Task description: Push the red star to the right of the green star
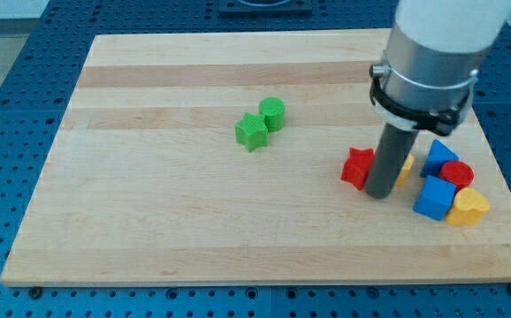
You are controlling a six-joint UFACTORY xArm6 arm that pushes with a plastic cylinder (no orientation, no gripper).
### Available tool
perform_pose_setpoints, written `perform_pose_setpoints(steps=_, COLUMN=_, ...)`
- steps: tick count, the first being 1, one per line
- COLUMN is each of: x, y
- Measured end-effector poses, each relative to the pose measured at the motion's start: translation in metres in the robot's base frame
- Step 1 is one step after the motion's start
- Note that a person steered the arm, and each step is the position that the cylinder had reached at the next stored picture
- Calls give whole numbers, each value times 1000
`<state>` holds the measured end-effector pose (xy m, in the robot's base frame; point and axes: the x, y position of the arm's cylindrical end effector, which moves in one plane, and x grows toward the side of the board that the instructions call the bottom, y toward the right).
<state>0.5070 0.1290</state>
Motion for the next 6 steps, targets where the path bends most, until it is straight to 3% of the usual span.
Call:
perform_pose_setpoints(steps=3, x=-59, y=-46)
perform_pose_setpoints(steps=4, x=-58, y=-10)
perform_pose_setpoints(steps=6, x=-89, y=-34)
